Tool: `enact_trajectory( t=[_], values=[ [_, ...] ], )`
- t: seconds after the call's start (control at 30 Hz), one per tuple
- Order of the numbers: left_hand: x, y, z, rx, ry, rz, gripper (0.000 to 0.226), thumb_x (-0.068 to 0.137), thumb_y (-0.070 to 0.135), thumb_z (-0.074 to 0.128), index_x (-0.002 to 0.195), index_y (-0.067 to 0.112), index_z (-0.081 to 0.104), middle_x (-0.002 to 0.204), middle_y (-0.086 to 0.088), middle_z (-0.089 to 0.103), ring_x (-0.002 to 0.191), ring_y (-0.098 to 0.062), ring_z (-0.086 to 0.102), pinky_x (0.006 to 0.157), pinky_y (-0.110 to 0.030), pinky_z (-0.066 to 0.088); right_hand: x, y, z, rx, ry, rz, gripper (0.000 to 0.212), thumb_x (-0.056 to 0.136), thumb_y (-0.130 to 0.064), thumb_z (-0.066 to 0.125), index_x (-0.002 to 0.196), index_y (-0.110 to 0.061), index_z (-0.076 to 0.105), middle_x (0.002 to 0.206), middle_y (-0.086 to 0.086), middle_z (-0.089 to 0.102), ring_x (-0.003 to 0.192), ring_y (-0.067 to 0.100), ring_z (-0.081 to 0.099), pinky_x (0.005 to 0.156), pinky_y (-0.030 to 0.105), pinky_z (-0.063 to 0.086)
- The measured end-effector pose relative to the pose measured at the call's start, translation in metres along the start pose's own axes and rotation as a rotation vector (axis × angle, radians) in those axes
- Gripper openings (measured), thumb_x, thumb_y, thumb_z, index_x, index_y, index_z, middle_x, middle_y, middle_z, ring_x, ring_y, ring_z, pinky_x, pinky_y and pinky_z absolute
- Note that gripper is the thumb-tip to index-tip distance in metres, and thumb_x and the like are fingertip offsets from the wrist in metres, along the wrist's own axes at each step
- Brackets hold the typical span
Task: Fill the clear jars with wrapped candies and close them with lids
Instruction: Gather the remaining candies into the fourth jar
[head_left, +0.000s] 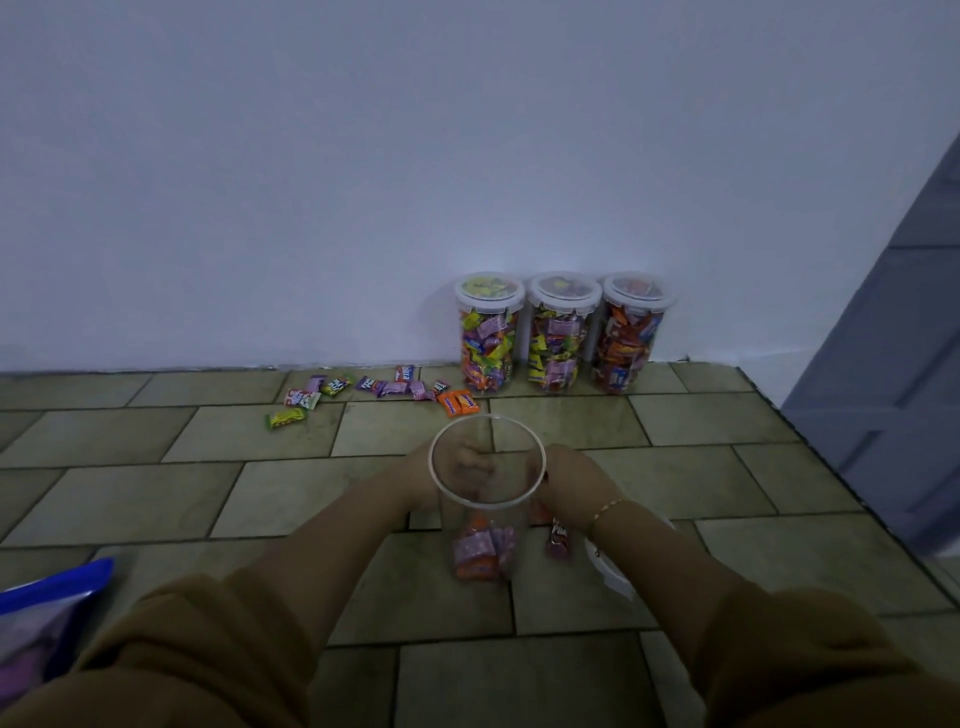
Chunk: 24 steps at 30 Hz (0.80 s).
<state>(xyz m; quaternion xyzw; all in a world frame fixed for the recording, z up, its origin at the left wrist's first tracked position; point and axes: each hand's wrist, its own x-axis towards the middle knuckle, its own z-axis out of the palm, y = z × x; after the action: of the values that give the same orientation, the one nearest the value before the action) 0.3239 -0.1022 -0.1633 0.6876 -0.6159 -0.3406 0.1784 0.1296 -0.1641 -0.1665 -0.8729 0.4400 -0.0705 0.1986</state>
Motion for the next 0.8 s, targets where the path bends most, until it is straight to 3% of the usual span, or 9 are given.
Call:
enact_trajectory(
  t=[0.03, 0.1, 0.17, 0.27, 0.33, 0.4, 0.5, 0.63, 0.8],
  values=[
    [-0.007, 0.005, -0.004, -0.014, -0.03, 0.032, 0.047, 0.085, -0.001, 0.064, 0.129, -0.004, 0.051, 0.111, 0.009, 0.062, 0.099, 0.003, 0.053, 0.078, 0.0, 0.039, -0.002, 0.0, -0.004, 0.05, 0.016, 0.026, 0.017, 0.085, -0.016, 0.06, 0.1, -0.012, 0.065, 0.1, 0.005, 0.063, 0.093, 0.022, 0.058, 0.074, 0.024, 0.045],
    [-0.018, 0.007, -0.009, -0.03, -0.038, 0.074, 0.043, 0.089, -0.004, 0.057, 0.131, 0.001, 0.05, 0.125, -0.001, 0.057, 0.112, -0.008, 0.051, 0.091, -0.007, 0.041, -0.005, 0.002, -0.016, 0.167, 0.074, 0.085, 0.01, 0.084, -0.01, 0.058, 0.092, -0.012, 0.064, 0.087, -0.002, 0.059, 0.08, 0.014, 0.053, 0.057, 0.01, 0.035],
    [-0.033, 0.006, -0.017, -0.001, -0.087, 0.075, 0.041, 0.092, 0.005, 0.057, 0.131, 0.014, 0.055, 0.138, -0.001, 0.051, 0.126, -0.014, 0.047, 0.108, -0.028, 0.038, -0.014, -0.007, -0.035, 0.359, 0.1, 0.11, 0.018, 0.084, -0.003, 0.057, 0.078, -0.019, 0.058, 0.073, -0.005, 0.053, 0.063, 0.006, 0.049, 0.051, 0.008, 0.033],
    [-0.049, -0.003, -0.021, 0.082, -0.193, 0.025, 0.053, 0.078, 0.02, 0.064, 0.128, 0.036, 0.056, 0.134, 0.009, 0.055, 0.12, -0.013, 0.052, 0.104, -0.038, 0.043, -0.03, -0.026, -0.065, 0.655, 0.175, 0.049, 0.028, 0.085, 0.004, 0.057, 0.071, -0.019, 0.053, 0.068, 0.003, 0.055, 0.05, 0.001, 0.049, 0.045, 0.01, 0.04],
    [-0.057, 0.0, -0.02, 0.01, -0.233, -0.014, 0.056, 0.071, 0.018, 0.068, 0.125, 0.029, 0.056, 0.125, 0.007, 0.058, 0.109, -0.01, 0.057, 0.098, -0.034, 0.047, -0.042, -0.04, -0.083, 0.803, 0.272, -0.027, 0.027, 0.087, 0.006, 0.055, 0.073, -0.018, 0.053, 0.072, 0.007, 0.059, 0.059, 0.008, 0.054, 0.048, 0.011, 0.045],
    [-0.062, 0.004, -0.014, -0.085, -0.272, -0.058, 0.055, 0.072, 0.007, 0.07, 0.123, 0.023, 0.055, 0.12, 0.008, 0.06, 0.106, -0.005, 0.058, 0.095, -0.03, 0.049, -0.053, -0.055, -0.097, 0.902, 0.38, -0.096, 0.028, 0.088, 0.006, 0.054, 0.077, -0.02, 0.056, 0.074, 0.002, 0.062, 0.063, 0.004, 0.058, 0.054, 0.013, 0.049],
    [-0.07, 0.004, -0.001, -0.126, -0.262, -0.056, 0.071, 0.074, 0.005, 0.076, 0.133, 0.026, 0.045, 0.131, 0.012, 0.048, 0.125, -0.005, 0.046, 0.097, -0.018, 0.042, -0.068, -0.073, -0.106, 0.969, 0.403, -0.229, 0.033, 0.087, 0.008, 0.054, 0.089, -0.024, 0.061, 0.082, -0.002, 0.063, 0.067, -0.006, 0.06, 0.065, 0.011, 0.049],
    [-0.075, -0.001, 0.011, 0.019, -0.128, -0.048, 0.09, 0.068, 0.029, 0.082, 0.143, 0.039, 0.033, 0.157, 0.004, 0.01, 0.143, -0.02, 0.014, 0.115, -0.033, 0.022, -0.083, -0.086, -0.105, 0.864, 0.293, -0.297, 0.043, 0.087, 0.004, 0.057, 0.111, -0.032, 0.056, 0.102, -0.004, 0.061, 0.087, -0.01, 0.059, 0.076, 0.008, 0.049],
    [-0.081, 0.004, 0.016, 0.042, -0.113, -0.052, 0.093, 0.07, 0.025, 0.081, 0.146, 0.036, 0.027, 0.157, 0.005, 0.008, 0.143, -0.02, 0.012, 0.116, -0.034, 0.02, -0.09, -0.081, -0.101, 0.909, 0.248, -0.263, 0.041, 0.087, -0.004, 0.061, 0.121, -0.027, 0.055, 0.102, 0.0, 0.066, 0.092, 0.005, 0.062, 0.084, 0.018, 0.05]
  ],
)
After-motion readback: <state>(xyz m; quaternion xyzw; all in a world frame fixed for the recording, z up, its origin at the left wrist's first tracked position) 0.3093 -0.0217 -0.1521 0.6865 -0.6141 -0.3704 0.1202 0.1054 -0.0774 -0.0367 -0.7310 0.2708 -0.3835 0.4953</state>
